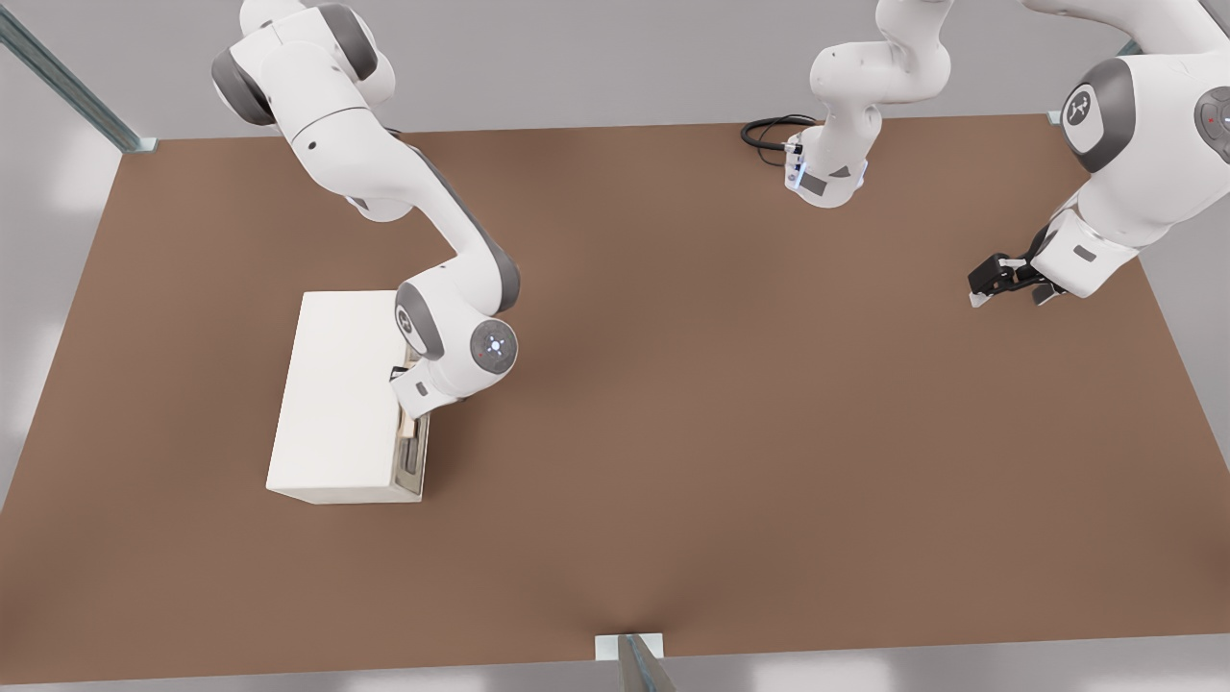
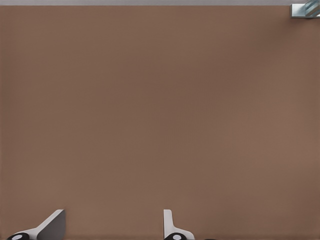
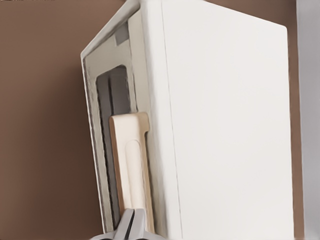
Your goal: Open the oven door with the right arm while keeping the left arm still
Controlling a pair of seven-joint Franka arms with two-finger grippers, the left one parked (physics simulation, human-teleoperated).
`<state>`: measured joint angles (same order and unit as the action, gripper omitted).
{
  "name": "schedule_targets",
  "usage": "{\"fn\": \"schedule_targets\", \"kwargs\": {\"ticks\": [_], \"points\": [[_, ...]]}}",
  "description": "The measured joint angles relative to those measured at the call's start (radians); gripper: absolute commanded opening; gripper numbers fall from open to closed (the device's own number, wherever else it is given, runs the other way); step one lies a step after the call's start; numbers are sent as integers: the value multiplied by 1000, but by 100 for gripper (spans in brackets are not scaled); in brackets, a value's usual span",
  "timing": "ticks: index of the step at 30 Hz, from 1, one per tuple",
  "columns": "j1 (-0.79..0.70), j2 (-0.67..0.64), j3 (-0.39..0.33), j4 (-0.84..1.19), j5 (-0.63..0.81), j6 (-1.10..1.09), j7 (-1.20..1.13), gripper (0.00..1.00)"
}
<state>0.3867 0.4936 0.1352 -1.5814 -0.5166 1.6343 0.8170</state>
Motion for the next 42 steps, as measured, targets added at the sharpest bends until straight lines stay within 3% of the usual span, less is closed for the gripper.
{"fn": "schedule_targets", "kwargs": {"ticks": [21,26,27,28,29,31,36,39,42], "points": [[5,26,3,12,-13,-8,77,13],[107,78,6,78,10,-16,113,14],[144,109,6,138,33,-23,126,26],[181,141,6,212,66,-32,141,95],[205,161,7,268,92,-41,158,100],[203,161,18,332,147,-64,175,100],[-125,-38,13,350,346,-84,45,100],[-275,-265,-65,181,405,-79,-88,100],[-346,-303,-125,131,437,-52,-208,100]]}}
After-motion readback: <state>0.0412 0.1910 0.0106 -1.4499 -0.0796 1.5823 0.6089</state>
